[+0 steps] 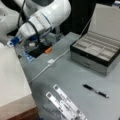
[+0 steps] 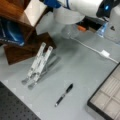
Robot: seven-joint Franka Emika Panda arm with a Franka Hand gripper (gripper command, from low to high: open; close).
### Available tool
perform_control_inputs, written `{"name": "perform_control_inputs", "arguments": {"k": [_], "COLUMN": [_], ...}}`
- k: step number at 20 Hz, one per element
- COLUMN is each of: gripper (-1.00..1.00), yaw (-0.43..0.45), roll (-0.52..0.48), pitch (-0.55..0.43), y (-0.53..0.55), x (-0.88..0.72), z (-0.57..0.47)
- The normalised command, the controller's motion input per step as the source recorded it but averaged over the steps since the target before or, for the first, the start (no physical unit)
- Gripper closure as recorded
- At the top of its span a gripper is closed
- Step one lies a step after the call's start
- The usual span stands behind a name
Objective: Turn off the lamps. Pick up the book. Place the book on the shelf position.
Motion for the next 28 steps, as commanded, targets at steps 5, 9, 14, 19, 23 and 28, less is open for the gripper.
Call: {"name": "perform_control_inputs", "arguments": {"k": [5, 9, 14, 19, 23, 28], "gripper": [-1.0, -1.0, -1.0, -1.0, -1.0, -1.0], "yaw": [-0.185, -0.234, -0.321, -0.507, -0.602, -0.493], "roll": [0.55, 0.512, 0.514, 0.689, 0.804, 0.68], "pitch": [-0.003, 0.029, 0.011, -0.068, -0.107, -0.054], "y": [0.46, 0.48, 0.47, 0.47, 0.42, 0.33], "x": [0.09, 0.28, 0.35, 0.38, 0.4, 0.37], "z": [0.25, 0.29, 0.12, -0.05, -0.08, -0.06]}}
